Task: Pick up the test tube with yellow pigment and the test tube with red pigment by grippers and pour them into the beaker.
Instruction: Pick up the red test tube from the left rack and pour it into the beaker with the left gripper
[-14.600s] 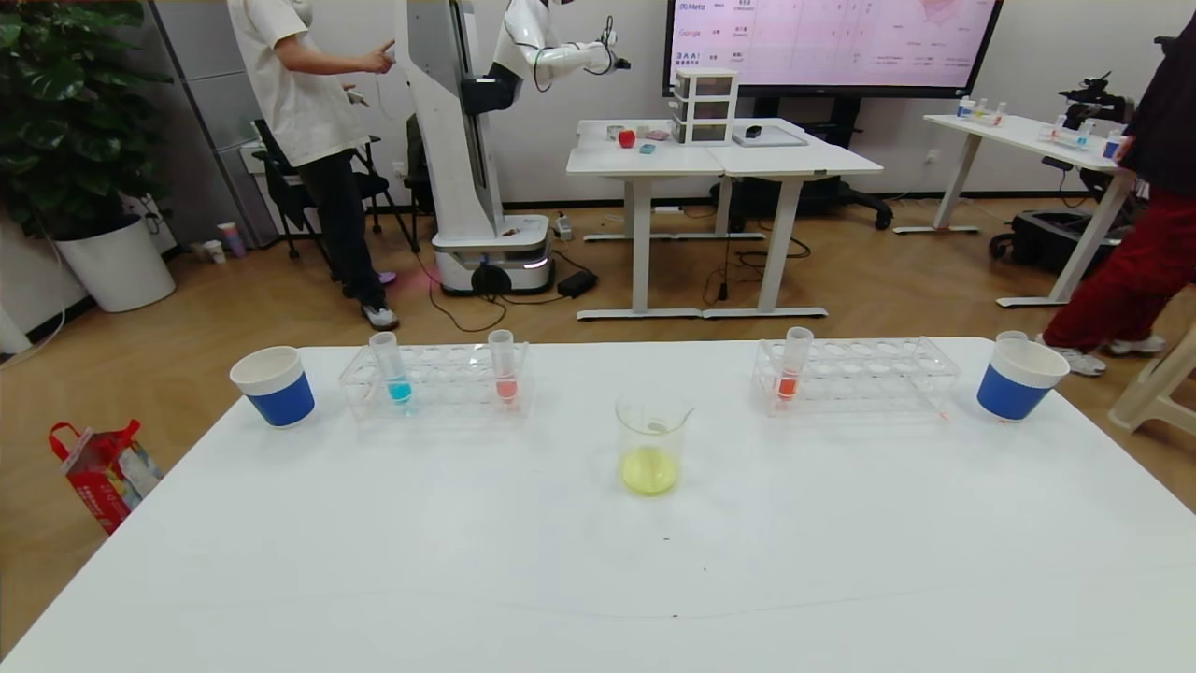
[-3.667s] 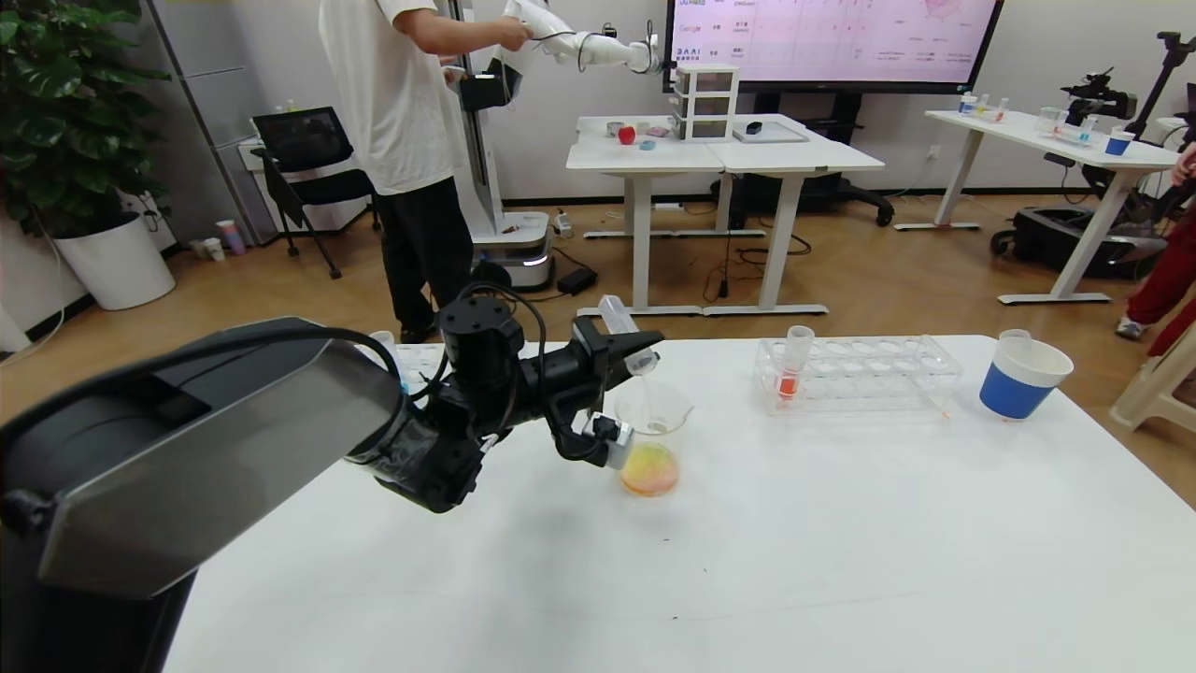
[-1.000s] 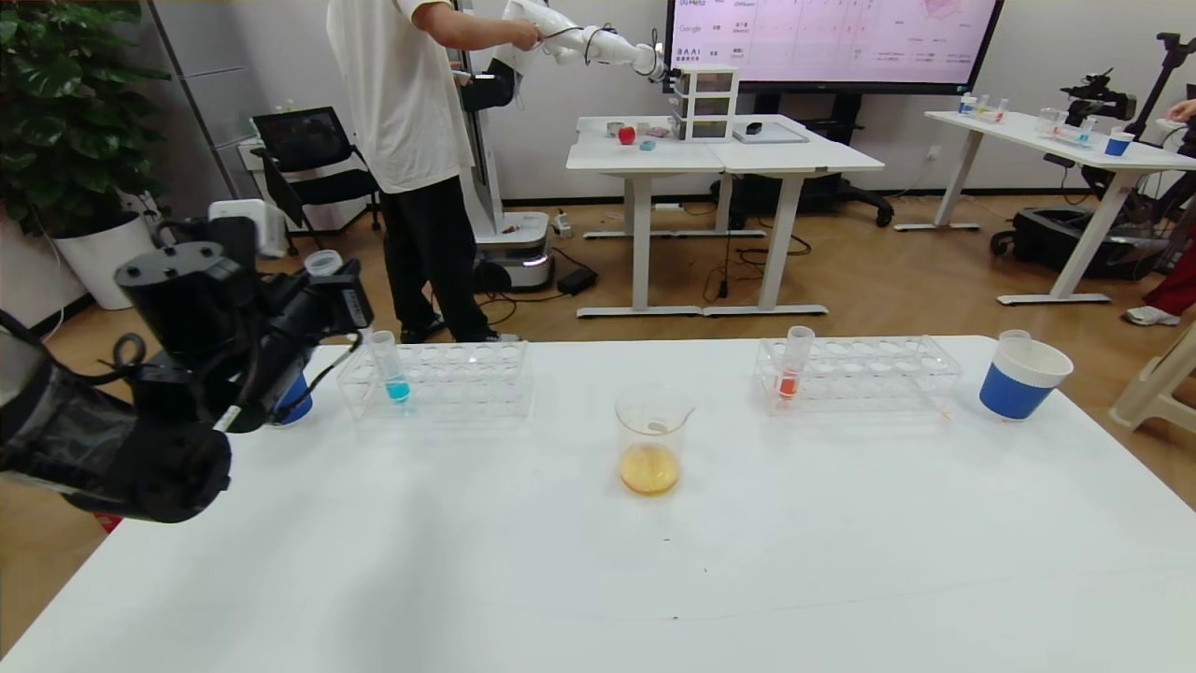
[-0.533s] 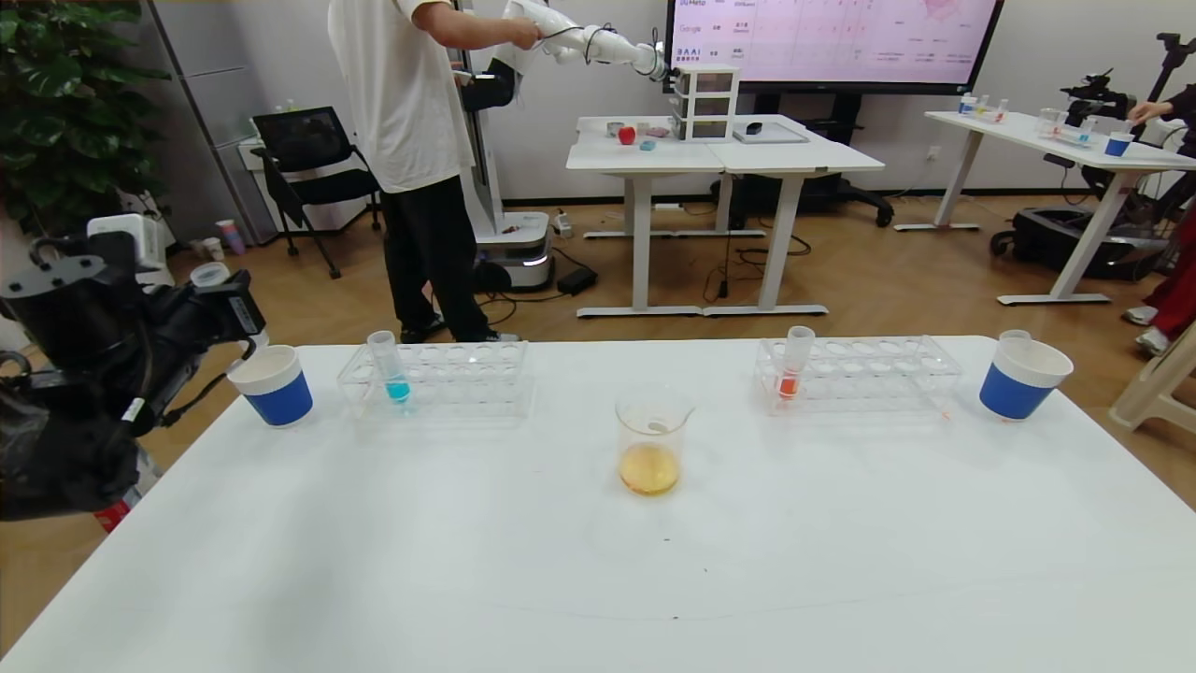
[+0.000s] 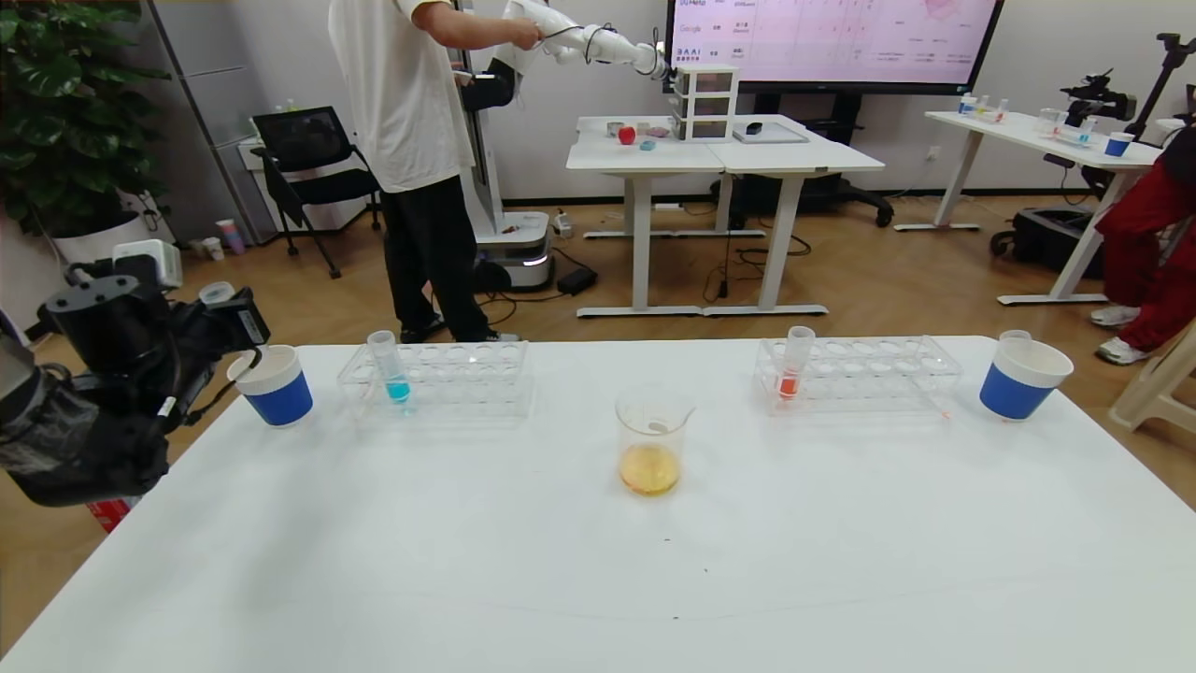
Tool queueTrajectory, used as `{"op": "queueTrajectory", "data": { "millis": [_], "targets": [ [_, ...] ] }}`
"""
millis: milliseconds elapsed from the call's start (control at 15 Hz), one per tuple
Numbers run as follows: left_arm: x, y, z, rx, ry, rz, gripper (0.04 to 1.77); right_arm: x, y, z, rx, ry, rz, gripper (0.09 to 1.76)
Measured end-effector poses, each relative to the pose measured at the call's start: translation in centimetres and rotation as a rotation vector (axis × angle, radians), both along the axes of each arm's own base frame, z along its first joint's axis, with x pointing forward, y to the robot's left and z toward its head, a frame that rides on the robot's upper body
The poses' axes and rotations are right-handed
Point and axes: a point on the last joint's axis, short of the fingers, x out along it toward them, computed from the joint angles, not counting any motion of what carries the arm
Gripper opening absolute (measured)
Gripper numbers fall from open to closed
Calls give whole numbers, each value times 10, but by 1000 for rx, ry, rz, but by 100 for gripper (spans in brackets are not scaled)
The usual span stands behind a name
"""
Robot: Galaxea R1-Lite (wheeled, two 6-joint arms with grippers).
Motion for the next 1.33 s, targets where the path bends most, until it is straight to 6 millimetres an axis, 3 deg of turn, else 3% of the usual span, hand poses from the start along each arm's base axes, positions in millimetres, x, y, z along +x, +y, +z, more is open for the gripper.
{"op": "queueTrajectory", "data": {
  "millis": [333,667,733,933,1000,1333],
  "targets": [
    [12,4,-32,-5,6,3,51,0,0,0,0,0,0,174],
    [14,5,-43,-10,32,4,51,0,0,0,0,0,0,174],
    [13,5,-43,-10,33,5,64,0,0,0,0,0,0,174],
    [12,5,-44,-10,39,5,160,0,0,0,0,0,0,174],
    [12,5,-44,-10,39,6,174,0,0,0,0,0,0,174],
    [10,4,-30,-2,16,7,175,0,0,0,0,0,0,174]
  ]
}}
